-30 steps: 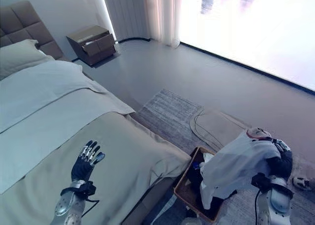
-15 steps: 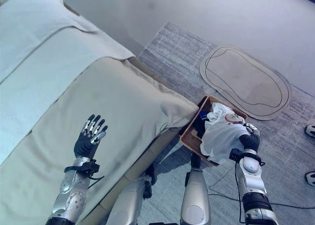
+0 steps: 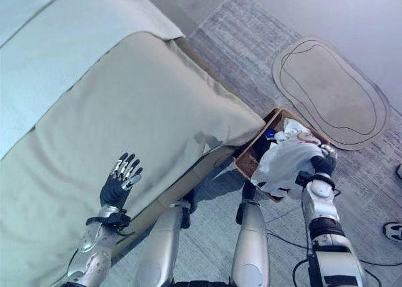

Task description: Pick up clothes into the bucket

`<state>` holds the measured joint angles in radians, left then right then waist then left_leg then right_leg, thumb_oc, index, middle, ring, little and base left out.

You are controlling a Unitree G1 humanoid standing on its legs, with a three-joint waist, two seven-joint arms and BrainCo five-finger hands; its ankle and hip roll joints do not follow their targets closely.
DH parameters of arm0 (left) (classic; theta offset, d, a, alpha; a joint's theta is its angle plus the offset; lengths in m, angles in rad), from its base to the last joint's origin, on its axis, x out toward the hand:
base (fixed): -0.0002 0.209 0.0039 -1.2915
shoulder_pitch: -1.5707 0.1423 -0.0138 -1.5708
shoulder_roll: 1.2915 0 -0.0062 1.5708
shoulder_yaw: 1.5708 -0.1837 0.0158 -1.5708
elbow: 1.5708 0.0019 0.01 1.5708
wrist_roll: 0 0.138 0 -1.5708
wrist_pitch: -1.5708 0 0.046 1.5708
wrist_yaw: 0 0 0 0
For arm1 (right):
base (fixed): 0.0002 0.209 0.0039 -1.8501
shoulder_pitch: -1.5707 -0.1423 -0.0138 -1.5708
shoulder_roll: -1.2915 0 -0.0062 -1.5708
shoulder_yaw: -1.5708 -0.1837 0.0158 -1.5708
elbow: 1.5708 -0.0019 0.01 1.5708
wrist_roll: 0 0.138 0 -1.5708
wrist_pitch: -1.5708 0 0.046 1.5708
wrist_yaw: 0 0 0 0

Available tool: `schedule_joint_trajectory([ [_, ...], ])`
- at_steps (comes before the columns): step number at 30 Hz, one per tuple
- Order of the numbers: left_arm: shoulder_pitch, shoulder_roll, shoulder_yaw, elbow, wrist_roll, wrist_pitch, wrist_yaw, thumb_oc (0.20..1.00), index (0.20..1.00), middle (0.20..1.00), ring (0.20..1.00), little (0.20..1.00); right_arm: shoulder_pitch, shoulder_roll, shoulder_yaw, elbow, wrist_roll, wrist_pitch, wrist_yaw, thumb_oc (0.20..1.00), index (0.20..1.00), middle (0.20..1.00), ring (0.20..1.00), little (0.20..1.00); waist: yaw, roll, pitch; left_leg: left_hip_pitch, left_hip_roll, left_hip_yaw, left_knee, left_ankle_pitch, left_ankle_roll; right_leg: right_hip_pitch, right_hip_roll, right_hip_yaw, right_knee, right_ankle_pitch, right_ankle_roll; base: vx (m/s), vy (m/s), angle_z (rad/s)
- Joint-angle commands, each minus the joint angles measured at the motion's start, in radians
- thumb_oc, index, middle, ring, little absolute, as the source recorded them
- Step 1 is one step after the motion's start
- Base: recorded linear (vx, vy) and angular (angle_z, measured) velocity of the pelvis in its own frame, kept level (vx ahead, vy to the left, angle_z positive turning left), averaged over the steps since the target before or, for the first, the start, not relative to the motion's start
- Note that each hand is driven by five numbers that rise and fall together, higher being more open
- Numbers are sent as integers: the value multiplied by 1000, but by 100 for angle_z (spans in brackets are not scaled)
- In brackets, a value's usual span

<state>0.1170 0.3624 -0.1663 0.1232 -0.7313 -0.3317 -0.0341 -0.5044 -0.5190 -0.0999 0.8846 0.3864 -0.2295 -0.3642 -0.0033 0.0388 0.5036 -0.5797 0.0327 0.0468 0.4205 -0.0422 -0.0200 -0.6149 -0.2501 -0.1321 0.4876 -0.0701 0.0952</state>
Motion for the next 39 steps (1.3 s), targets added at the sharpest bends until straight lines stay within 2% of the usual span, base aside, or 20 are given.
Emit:
schedule_joint_trajectory([
  [1, 49, 34, -9, -71, -13, -70, 11, 1000, 1000, 1000, 1000, 1000, -33, -69, 40, 48, -13, -55, -64, 200, 200, 200, 200, 200, 8, -16, -38, -71, 9, 3, 107, -61, 13, 24, -40, 11, -19, 52, 47, -50, 23, 3],
  [7, 40, 38, -50, -81, -16, -83, 21, 1000, 1000, 1000, 1000, 1000, -89, -70, 54, 139, -40, -47, -116, 200, 200, 200, 200, 200, 18, -7, -35, -117, -1, -6, 129, -65, 18, -15, -46, 6, 12, 42, 47, -16, 11, 6],
  [10, 38, 66, -81, -84, -6, -84, 23, 1000, 1000, 1000, 1000, 1000, -141, -111, 94, 253, -101, -11, -134, 200, 200, 200, 200, 200, 29, 1, -48, -134, -6, -10, 128, -65, 20, -36, -51, 4, 13, 44, 50, -10, 20, 7],
  [21, 26, 86, -116, -96, -6, -79, 20, 1000, 1000, 1000, 1000, 1000, -208, -143, 152, 353, -117, 28, -111, 200, 200, 200, 200, 200, 25, 4, -47, -139, -9, 1, 111, -57, 20, -51, -47, 17, 4, 52, 48, 0, 2, 0],
  [22, 25, 86, -115, -95, -7, -79, 21, 1000, 1000, 1000, 1000, 1000, -212, -144, 154, 362, -116, 31, -112, 435, 435, 435, 435, 435, 25, 7, -46, -140, -9, 1, 110, -56, 20, -54, -46, 18, 4, 53, 48, 0, 0, 0],
  [23, 25, 86, -113, -98, -7, -80, 21, 1000, 1000, 1000, 1000, 1000, -215, -143, 155, 372, -116, 35, -109, 950, 950, 950, 950, 950, 24, 10, -44, -141, -8, 3, 110, -55, 20, -56, -47, 19, 3, 54, 48, 0, 0, 0],
  [24, 23, 86, -112, -97, -7, -80, 23, 1000, 1000, 1000, 1000, 1000, -220, -145, 158, 378, -121, 38, -109, 1000, 1000, 1000, 1000, 1000, 24, 12, -43, -140, -8, 3, 106, -53, 20, -57, -47, 19, 4, 54, 48, 0, 0, 0],
  [32, 10, 76, -89, -67, 0, -83, 38, 1000, 1000, 1000, 1000, 1000, -194, -112, 127, 401, -110, 45, -128, 1000, 1000, 1000, 1000, 1000, 16, 21, -50, -126, -5, 6, 97, -51, 19, -49, -44, 16, 2, 53, 49, 4, -5, -3],
  [39, 4, 63, -62, -38, -1, -89, 39, 1000, 1000, 1000, 1000, 1000, -151, -92, 89, 394, -93, 43, -134, 1000, 1000, 1000, 1000, 1000, 13, 13, -70, -69, 9, 6, 71, -49, 14, 8, -42, 3, -26, 55, 51, 27, -29, -5],
])
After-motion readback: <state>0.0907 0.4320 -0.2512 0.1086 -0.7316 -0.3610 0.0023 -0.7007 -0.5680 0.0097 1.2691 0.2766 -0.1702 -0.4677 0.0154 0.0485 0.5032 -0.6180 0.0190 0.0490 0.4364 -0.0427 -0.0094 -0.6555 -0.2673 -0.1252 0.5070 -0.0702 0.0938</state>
